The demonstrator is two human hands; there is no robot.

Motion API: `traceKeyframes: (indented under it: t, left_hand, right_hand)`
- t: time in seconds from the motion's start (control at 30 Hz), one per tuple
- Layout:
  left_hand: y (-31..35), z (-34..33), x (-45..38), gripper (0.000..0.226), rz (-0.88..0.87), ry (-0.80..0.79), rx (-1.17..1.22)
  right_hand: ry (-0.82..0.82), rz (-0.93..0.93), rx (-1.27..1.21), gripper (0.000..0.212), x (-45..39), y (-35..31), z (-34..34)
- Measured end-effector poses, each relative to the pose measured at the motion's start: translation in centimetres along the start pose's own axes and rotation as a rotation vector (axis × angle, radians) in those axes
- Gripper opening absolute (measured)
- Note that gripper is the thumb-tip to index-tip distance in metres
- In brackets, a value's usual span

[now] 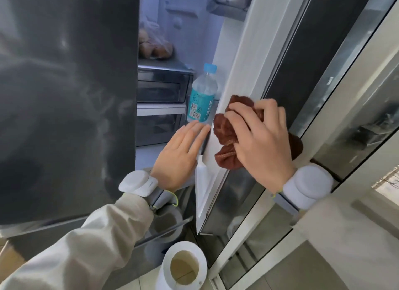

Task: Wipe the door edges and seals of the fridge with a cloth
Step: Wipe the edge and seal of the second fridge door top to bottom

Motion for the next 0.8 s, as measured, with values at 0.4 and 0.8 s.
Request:
traceKeyframes:
  t: [0.4, 0.8]
  left_hand:
    - [0.3, 0.2, 0.2, 0.061, -0.035, -0.022, -0.063]
    - [0.4, 0.5, 0.1, 0.062, -0.048, 0.015, -0.078]
  right_hand:
    - [-0.064, 0.085, -0.112, 0.03, 9.4, -6.2, -3.7]
    - [-0.02, 0.053, -0.287, 0.031, 10.3, -4.5, -2.3]
Point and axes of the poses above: each hand's wrist, its own x-axis away from the middle knuckle, its own z-axis out of the back of the hand, y = z × x, the point moved 10 cm from there along -x, towards the middle knuckle, and after that the axes turned 8 degrees about y, right-handed, at the moved point
